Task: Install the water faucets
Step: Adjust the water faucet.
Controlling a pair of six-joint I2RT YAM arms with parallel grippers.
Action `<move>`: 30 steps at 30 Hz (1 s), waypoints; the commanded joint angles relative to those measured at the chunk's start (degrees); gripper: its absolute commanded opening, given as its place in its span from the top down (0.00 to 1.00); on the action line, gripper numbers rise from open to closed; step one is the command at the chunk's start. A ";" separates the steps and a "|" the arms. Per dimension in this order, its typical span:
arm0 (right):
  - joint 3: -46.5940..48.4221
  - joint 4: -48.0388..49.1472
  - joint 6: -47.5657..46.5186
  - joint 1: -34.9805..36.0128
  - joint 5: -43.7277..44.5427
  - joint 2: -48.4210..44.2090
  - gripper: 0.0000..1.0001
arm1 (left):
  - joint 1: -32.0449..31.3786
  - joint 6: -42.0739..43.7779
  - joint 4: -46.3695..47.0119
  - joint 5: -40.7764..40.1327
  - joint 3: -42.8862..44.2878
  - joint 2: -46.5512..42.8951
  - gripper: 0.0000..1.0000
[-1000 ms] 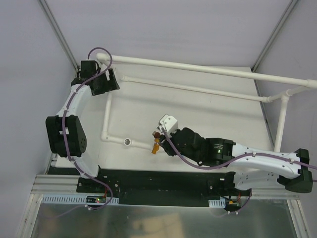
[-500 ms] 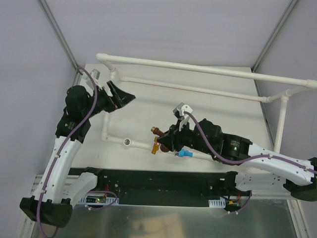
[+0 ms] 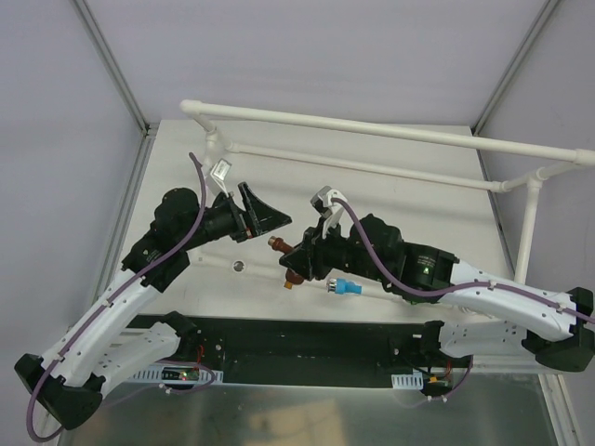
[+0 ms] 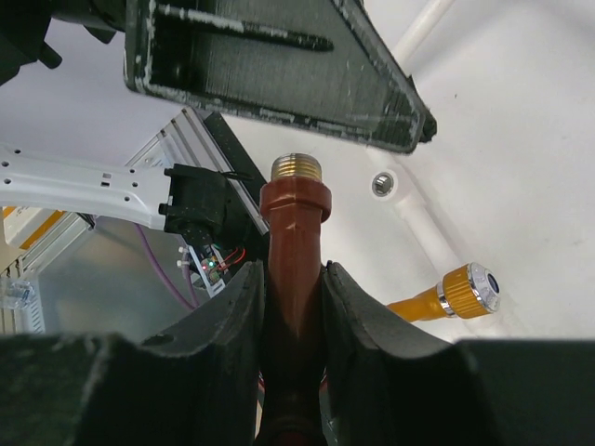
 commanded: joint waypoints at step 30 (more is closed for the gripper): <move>0.33 6.58 0.75 -1.17 10.30 -3.27 1.00 | -8.64 -8.08 4.10 -11.74 -6.07 -3.94 0.09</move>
